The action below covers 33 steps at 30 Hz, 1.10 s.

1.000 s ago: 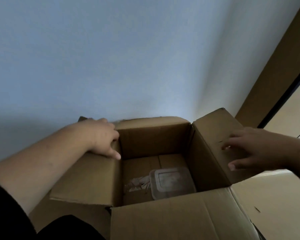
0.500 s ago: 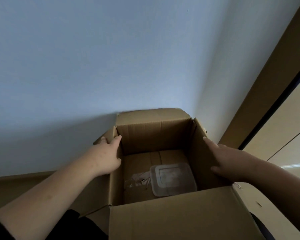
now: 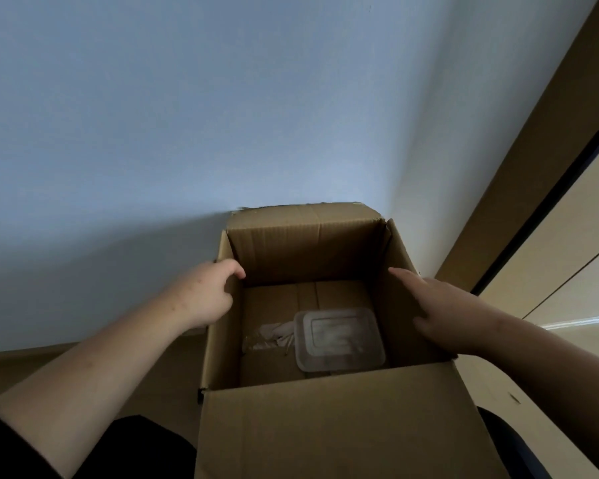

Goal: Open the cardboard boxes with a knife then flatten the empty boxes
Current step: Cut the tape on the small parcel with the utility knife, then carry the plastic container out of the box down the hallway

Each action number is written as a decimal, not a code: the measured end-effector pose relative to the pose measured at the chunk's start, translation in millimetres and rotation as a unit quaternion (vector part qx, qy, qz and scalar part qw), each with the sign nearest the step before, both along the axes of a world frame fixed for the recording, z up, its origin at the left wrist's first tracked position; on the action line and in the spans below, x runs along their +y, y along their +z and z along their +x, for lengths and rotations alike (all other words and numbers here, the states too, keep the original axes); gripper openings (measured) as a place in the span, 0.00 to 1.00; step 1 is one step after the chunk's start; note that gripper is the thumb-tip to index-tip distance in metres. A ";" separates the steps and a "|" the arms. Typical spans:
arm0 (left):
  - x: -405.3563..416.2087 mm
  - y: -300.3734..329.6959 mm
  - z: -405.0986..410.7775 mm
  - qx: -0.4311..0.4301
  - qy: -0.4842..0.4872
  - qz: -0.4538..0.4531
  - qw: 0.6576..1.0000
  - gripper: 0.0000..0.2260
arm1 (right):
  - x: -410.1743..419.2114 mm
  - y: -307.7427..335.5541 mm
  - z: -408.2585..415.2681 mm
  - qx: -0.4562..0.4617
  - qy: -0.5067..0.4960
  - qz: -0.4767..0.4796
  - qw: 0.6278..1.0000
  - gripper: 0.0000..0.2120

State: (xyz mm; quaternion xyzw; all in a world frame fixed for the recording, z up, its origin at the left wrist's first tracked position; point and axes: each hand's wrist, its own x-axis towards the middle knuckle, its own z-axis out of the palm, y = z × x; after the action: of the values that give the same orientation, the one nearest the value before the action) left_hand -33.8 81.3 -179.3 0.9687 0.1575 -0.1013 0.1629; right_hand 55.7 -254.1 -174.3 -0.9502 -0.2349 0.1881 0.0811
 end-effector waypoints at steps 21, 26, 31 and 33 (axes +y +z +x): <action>-90.5 7.3 50.1 0.140 -0.150 0.110 0.973 0.38 | 44.4 22.5 3.3 -0.115 0.090 -0.189 0.971 0.39; -114.1 -26.4 83.8 0.272 -0.148 0.017 0.951 0.26 | 94.9 -6.1 20.5 -0.006 0.118 -0.168 0.979 0.26; -108.9 -69.6 79.8 0.340 -0.151 -0.039 0.927 0.27 | 114.6 -69.2 38.7 0.138 0.172 -0.306 0.926 0.19; -108.9 -75.0 77.6 0.322 -0.126 -0.045 0.937 0.29 | 112.1 -81.9 37.2 0.142 0.175 -0.323 0.919 0.19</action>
State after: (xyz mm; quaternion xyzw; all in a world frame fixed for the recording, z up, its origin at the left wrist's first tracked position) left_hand 43.8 -27.5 -254.3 0.8880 0.0730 -0.4341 0.1329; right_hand 92.9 -142.1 -256.2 -0.8318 -0.3100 0.3979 -0.2316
